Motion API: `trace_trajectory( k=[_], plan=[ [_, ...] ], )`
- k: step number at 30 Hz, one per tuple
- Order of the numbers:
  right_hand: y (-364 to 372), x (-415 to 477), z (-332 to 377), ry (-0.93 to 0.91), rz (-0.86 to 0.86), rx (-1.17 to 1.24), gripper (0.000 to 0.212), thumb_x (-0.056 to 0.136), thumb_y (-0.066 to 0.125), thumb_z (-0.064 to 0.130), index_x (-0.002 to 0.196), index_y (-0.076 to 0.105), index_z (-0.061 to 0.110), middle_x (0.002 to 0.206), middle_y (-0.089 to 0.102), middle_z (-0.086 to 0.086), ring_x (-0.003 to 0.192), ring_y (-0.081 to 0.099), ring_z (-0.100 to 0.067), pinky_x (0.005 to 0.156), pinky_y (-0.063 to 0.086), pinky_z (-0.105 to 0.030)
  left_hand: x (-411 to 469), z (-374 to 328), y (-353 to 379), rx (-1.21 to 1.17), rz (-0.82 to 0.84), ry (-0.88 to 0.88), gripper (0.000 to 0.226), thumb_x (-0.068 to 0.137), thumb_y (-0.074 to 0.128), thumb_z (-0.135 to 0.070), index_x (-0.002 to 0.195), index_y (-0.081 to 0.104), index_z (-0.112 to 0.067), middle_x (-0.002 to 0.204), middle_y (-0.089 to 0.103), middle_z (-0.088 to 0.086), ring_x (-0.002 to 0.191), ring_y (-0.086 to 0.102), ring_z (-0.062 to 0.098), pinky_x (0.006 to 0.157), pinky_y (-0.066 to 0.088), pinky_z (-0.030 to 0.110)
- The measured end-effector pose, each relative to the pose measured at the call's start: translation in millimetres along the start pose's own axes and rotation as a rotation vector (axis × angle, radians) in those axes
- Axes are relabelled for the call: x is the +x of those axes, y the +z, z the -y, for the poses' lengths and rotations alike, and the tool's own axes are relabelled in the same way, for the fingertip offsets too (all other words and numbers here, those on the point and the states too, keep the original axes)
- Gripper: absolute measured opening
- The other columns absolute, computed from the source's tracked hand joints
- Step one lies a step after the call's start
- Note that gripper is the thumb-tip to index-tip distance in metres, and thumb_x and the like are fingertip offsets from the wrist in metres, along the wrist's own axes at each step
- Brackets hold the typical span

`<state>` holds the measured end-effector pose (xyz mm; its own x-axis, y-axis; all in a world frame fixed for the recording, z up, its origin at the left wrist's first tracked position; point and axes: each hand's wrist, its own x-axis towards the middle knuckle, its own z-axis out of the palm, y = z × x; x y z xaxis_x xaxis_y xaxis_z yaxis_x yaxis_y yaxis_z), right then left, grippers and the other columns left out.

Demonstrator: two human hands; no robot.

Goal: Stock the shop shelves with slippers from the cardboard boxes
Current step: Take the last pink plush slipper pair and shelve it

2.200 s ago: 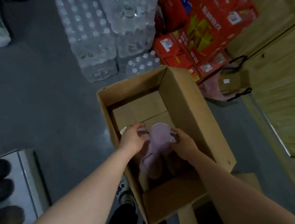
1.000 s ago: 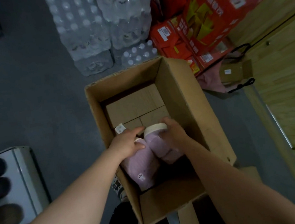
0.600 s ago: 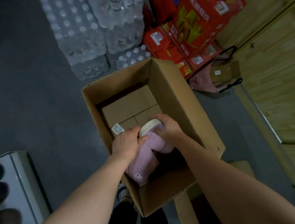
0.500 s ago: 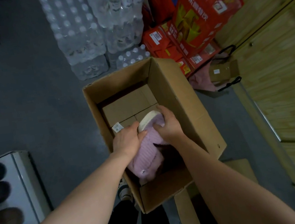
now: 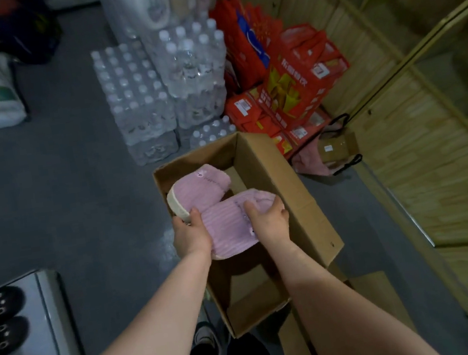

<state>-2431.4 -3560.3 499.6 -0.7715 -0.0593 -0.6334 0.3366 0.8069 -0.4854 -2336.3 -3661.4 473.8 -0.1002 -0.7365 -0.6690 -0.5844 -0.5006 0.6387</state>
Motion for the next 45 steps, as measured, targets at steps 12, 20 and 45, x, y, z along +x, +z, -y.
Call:
trace_trajectory(
  k=[12, 20, 45],
  plan=[
    [-32, -48, 18, -0.013, 0.297, 0.686, 0.068, 0.071, 0.084, 0.017, 0.132, 0.054, 0.018, 0.115, 0.070, -0.007, 0.099, 0.069, -0.028, 0.086, 0.058, -0.051, -49, -14, -38, -0.578, 0.044, -0.018, 0.022, 0.095, 0.056, -0.030, 0.113, 0.052, -0.018, 0.113, 0.063, 0.006, 0.098, 0.062, 0.025, 0.086, 0.051, 0.038],
    [-69, -100, -29, -0.173, 0.455, 0.803, 0.076, 0.064, 0.089, 0.023, 0.132, 0.053, 0.022, 0.121, 0.068, -0.009, 0.103, 0.069, -0.031, 0.089, 0.056, -0.054, -136, 32, -62, -0.995, 0.232, 0.093, 0.033, 0.094, 0.056, -0.011, 0.128, 0.058, -0.013, 0.120, 0.067, 0.014, 0.106, 0.067, 0.028, 0.089, 0.056, 0.043],
    [-209, -308, -269, -0.556, 0.801, 0.579, 0.040, 0.087, 0.071, 0.038, 0.125, 0.059, 0.038, 0.123, 0.065, -0.002, 0.111, 0.064, -0.029, 0.090, 0.054, -0.058, -427, 260, -148, -0.944, 0.233, 0.331, 0.082, 0.075, 0.069, 0.016, 0.135, 0.029, -0.022, 0.129, 0.051, 0.009, 0.112, 0.058, 0.023, 0.072, 0.057, 0.029]
  ],
)
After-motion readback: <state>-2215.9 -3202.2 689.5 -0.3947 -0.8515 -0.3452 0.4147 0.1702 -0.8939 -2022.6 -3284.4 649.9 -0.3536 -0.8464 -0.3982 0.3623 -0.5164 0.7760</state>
